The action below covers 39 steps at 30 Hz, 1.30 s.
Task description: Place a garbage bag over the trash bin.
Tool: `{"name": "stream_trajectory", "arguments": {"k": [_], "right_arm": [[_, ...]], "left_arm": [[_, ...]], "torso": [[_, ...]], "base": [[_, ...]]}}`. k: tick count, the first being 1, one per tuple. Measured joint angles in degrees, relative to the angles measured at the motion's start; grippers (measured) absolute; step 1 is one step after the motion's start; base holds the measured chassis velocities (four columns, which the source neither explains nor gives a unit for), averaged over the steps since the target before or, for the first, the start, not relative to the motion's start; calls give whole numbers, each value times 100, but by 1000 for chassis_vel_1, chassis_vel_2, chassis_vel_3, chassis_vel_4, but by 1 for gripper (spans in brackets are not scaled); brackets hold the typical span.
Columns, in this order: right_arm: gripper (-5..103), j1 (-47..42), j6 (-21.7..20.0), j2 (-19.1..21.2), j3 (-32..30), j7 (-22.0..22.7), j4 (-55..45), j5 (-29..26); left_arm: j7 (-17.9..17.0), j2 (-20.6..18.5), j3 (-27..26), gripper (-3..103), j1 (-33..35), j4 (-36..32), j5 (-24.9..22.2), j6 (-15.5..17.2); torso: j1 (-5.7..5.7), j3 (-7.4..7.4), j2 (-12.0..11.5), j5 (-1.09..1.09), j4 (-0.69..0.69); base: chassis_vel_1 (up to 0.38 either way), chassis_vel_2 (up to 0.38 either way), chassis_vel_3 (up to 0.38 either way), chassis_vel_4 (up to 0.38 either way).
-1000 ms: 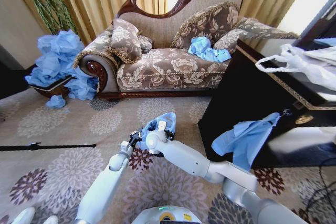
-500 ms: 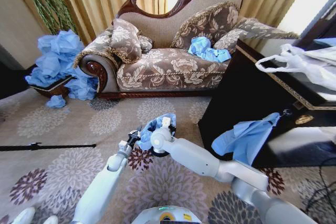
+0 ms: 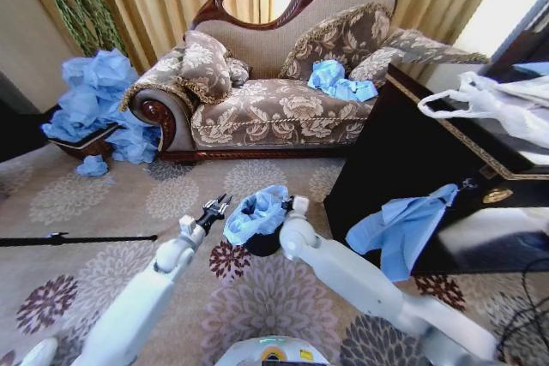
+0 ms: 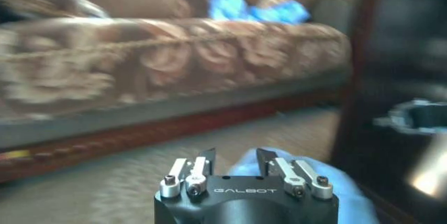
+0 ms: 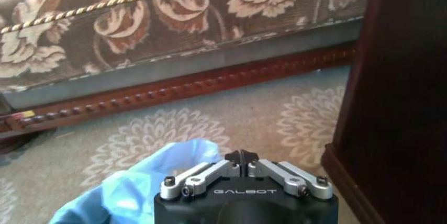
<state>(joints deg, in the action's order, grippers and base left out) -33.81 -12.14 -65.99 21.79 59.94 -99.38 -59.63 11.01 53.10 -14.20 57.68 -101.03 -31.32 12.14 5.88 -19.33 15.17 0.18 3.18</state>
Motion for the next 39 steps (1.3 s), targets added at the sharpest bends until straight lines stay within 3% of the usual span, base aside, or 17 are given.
{"name": "stream_trajectory", "arguments": {"k": [1, 2, 3, 4, 5, 8, 10, 12, 14, 17, 20, 24, 27, 29, 30, 36, 39], "right_arm": [[0, -63, -1, 23, -77, -74, -1, 59], [0, -63, -1, 23, -77, -74, -1, 59], [0, -176, -2, 60, -231, -199, -1, 168], [0, -229, -2, 86, -320, -269, 5, 228], [0, -229, -2, 86, -320, -269, 5, 228], [0, -369, -1, 181, -557, -421, 14, 349], [0, -406, 0, 209, -612, -451, 9, 368], [0, -562, 3, 314, -801, -540, -37, 401], [0, -604, 3, 346, -848, -561, -52, 401], [0, -797, -2, 482, -1044, -656, -92, 411], [0, -874, -3, 532, -1120, -669, -108, 413], [0, -921, -9, 587, -1166, -672, -139, 401], [0, -902, -10, 599, -1162, -665, -141, 383], [0, -894, -13, 605, -1151, -662, -146, 375], [0, -884, -15, 611, -1130, -661, -150, 369], [0, -862, -16, 618, -1108, -656, -142, 366], [0, -856, -15, 627, -1110, -655, -112, 367]], "left_arm": [[93, -59, 168, 43, -122, -57, -85, 203], [93, -59, 168, 43, -122, -57, -85, 203], [248, -119, 530, 54, -362, -118, -331, 645], [310, -131, 772, 54, -527, -131, -548, 940], [310, -131, 772, 54, -527, -131, -548, 940], [239, -19, 1443, 70, -1026, 81, -1048, 1527], [204, 44, 1581, 75, -1146, 201, -1087, 1592], [-77, 327, 1978, 86, -1500, 610, -1116, 1671], [-189, 413, 2060, 86, -1568, 693, -1117, 1689], [-552, 690, 2234, 98, -1749, 862, -1150, 1757], [-629, 756, 2283, 100, -1797, 924, -1160, 1783], [-718, 814, 2345, 93, -1839, 977, -1154, 1783], [-767, 851, 2348, 77, -1824, 987, -1175, 1794], [-767, 863, 2344, 77, -1807, 994, -1182, 1805], [-770, 897, 2333, 66, -1775, 1007, -1187, 1821], [-850, 981, 2281, 50, -1686, 1015, -1233, 1859], [-868, 1030, 2260, 33, -1636, 1020, -1234, 1849]], "torso": [[0, 0, 0, 1, 0], [0, 0, 0, 1, 0], [0, 0, 0, 1, -2], [0, 0, 0, 2, -1], [0, 0, 0, 2, -1], [0, 0, 0, 0, 0], [0, -1, 0, 3, 1], [0, -1, 0, 1, -2], [0, -1, 0, 2, -2], [0, -1, 0, 0, 0], [0, -1, 0, 2, 0], [0, 0, 0, 2, -2], [0, 0, 0, 2, -2], [0, -1, 0, 2, -2], [0, -1, 0, 2, -2], [0, -1, 0, 3, -1], [0, 0, 0, 2, -1]], "base": [[0, 0, 0, 0], [0, 0, 0, 0], [0, 0, 0, 0], [0, 0, 0, 0], [0, 0, 0, 0], [0, 0, 0, 0], [0, 0, 0, 0], [0, 0, 0, 0], [0, 0, 0, 0], [0, 0, 0, 0], [0, 0, 0, 0], [0, 0, 0, 0], [0, 0, 0, 0], [0, 0, 0, 0], [0, 0, 0, 0], [0, 0, 0, 0], [0, 0, 0, 0]]}}
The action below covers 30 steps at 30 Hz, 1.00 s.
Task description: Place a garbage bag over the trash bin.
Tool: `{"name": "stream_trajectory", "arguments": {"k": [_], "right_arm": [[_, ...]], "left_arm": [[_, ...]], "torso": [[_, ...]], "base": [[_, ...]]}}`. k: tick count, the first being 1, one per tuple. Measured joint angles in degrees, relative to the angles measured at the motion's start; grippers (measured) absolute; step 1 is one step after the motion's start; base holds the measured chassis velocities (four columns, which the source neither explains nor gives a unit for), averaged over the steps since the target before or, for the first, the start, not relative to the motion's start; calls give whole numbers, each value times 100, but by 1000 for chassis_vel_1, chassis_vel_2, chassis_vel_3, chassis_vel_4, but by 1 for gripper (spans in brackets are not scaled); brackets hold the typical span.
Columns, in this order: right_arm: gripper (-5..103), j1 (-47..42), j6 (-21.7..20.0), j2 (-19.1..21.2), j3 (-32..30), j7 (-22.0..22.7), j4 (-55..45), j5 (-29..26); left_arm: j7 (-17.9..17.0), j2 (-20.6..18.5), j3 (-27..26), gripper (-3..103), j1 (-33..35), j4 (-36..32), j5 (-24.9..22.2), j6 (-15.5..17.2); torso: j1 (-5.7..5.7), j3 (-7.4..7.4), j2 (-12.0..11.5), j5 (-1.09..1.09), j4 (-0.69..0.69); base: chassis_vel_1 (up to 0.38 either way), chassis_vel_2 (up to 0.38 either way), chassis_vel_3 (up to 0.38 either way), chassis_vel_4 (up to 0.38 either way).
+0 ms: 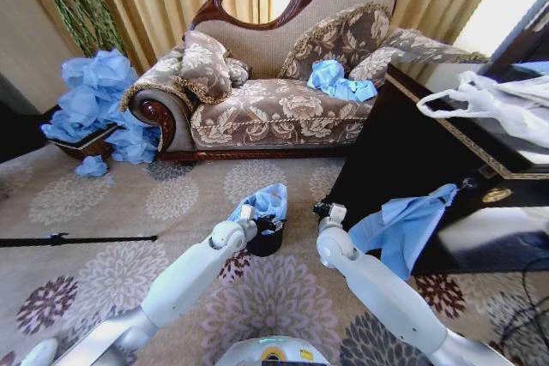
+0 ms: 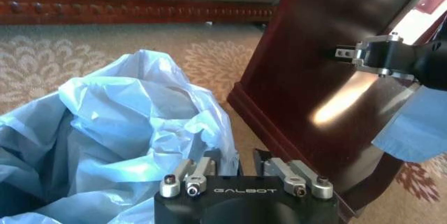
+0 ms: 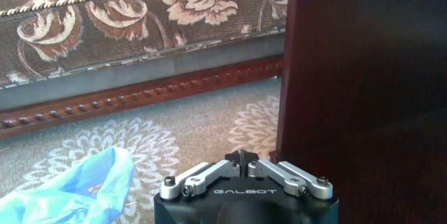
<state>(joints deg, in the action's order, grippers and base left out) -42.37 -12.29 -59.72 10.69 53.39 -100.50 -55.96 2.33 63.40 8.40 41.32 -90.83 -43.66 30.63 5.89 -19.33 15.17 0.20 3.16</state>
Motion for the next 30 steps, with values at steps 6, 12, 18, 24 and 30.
{"name": "stream_trajectory", "arguments": {"k": [6, 12, 18, 24, 30], "right_arm": [[0, -9, 3, 36, -14, 3, 17, 5], [0, -45, 15, 61, -27, 3, 21, 38], [0, -66, 20, 52, -12, -1, 18, 73], [0, -60, 26, 6, 24, -3, 16, 94], [0, -110, 47, 17, 33, -66, -36, 186]], "left_arm": [[-47, 102, -4, 17, 16, 22, 4, -23], [-126, 211, 13, 1, 18, 55, 97, -138], [-40, 193, 124, 0, 98, -82, 350, -294], [-17, 178, 409, 0, 252, -86, 502, -331], [44, 412, 555, 0, 263, 618, 911, -610]], "torso": [[0, 0, 0, 0, 0], [0, 0, 0, 0, 0], [0, 0, 0, 0, 1], [0, 0, 0, 0, 0], [0, 0, 0, 0, 0]], "base": [[0, 0, 0, 0], [0, 0, 0, 0], [0, 0, 0, 0], [0, 0, 0, 0], [0, 0, 0, 0]]}}
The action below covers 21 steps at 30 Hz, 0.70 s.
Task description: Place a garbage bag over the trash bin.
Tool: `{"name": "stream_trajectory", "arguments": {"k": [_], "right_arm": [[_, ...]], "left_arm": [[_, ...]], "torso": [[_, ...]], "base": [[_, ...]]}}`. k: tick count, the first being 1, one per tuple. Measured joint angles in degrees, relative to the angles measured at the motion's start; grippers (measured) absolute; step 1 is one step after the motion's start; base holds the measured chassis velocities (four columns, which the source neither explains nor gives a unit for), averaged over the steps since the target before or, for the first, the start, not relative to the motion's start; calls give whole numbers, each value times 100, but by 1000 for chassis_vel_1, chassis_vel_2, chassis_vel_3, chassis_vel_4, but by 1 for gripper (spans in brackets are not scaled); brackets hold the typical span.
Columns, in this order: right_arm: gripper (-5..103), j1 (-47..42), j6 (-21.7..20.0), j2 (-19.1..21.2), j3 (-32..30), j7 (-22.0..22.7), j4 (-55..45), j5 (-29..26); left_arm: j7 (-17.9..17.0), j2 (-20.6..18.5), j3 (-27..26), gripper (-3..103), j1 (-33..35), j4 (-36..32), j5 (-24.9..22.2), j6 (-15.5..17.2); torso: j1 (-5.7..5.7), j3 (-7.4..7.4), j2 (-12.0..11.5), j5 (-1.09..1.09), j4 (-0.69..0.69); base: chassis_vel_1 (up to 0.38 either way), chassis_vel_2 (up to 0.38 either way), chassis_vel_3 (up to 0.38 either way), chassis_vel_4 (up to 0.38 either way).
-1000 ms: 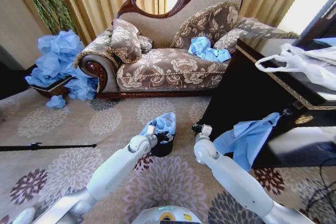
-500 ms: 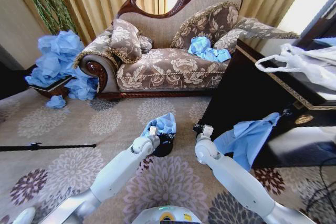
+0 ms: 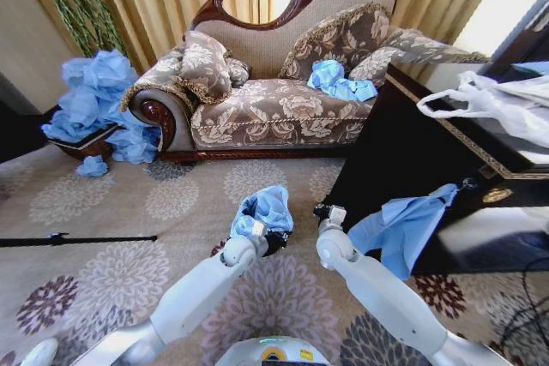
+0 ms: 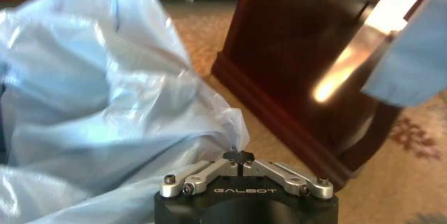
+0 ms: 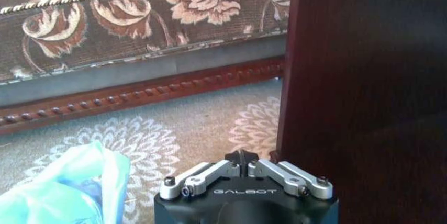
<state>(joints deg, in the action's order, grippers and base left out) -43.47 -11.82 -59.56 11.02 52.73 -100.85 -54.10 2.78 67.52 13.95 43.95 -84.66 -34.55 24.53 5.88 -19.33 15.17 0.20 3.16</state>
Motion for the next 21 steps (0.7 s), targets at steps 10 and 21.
{"name": "stream_trajectory", "arguments": {"k": [10, 21], "right_arm": [[0, -154, 41, -15, -2, -111, -46, 202], [0, -147, 74, -38, -18, -225, -16, 220]], "left_arm": [[205, 620, -66, 0, -166, 1321, 942, -594], [218, 654, -89, 0, -60, 1711, 1391, -800]], "torso": [[0, 0, 0, 0, 1], [0, 0, 0, 0, 0]], "base": [[0, 0, 0, 0], [0, 0, 0, 0]]}}
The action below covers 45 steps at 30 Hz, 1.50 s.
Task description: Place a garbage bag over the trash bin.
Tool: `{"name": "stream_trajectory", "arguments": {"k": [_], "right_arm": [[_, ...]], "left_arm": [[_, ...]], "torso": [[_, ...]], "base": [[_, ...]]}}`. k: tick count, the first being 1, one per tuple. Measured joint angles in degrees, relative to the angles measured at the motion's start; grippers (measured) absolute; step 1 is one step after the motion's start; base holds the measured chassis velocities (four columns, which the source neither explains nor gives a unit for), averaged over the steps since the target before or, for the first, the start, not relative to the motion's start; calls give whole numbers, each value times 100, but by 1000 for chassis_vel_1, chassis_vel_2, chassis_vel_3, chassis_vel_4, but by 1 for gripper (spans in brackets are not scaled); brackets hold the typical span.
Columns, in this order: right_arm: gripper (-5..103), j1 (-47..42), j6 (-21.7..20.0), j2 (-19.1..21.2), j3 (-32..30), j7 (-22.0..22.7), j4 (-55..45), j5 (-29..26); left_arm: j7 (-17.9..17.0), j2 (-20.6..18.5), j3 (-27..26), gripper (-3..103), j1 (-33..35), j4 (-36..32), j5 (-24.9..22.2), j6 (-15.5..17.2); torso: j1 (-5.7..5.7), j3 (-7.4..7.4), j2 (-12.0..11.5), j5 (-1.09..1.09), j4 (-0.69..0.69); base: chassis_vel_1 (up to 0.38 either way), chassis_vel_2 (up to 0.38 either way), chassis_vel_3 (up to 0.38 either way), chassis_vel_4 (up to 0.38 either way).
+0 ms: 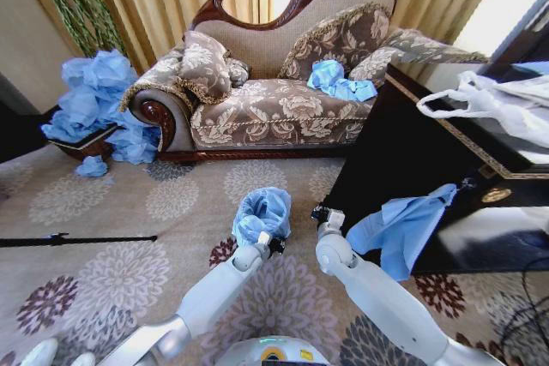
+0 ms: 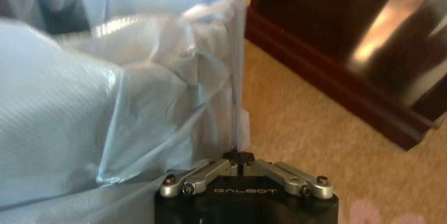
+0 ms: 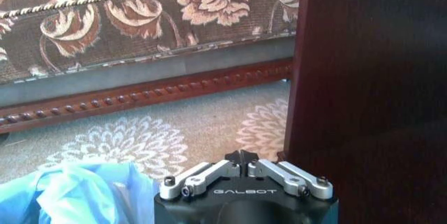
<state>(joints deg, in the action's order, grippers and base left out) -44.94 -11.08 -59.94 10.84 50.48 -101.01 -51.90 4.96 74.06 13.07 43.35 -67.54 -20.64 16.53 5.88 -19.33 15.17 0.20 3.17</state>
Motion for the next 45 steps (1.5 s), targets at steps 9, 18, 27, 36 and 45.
{"name": "stream_trajectory", "arguments": {"k": [9, 18, 27, 36, 45], "right_arm": [[0, 88, 10, -27, 52, -44, 23, 7], [0, 92, 19, 17, 68, -77, -25, 10], [0, 15, 75, -34, 92, -105, -55, 85], [0, -72, 98, -73, -12, -147, -53, 197], [0, -236, 127, -120, -28, -185, -56, 355]], "left_arm": [[93, -82, -77, 0, 130, -117, -98, -374], [818, -484, -201, 24, 613, -721, -305, -1203], [2032, -1034, -785, 56, 1249, -1315, -245, -1889], [1123, -1960, -1265, 57, 1707, -3385, -1250, -1039], [-3675, -1818, -925, 30, 343, -4555, -4702, 1310]], "torso": [[0, 0, 0, 0, 0], [0, 0, 0, 0, 0], [0, 0, 0, 1, -1], [0, 0, 0, 0, -2], [0, 0, 0, -1, 1]], "base": [[0, 0, 0, 0], [0, 0, 0, 0], [0, 0, 0, 0], [0, 0, 0, 0], [0, 0, 0, 0]]}}
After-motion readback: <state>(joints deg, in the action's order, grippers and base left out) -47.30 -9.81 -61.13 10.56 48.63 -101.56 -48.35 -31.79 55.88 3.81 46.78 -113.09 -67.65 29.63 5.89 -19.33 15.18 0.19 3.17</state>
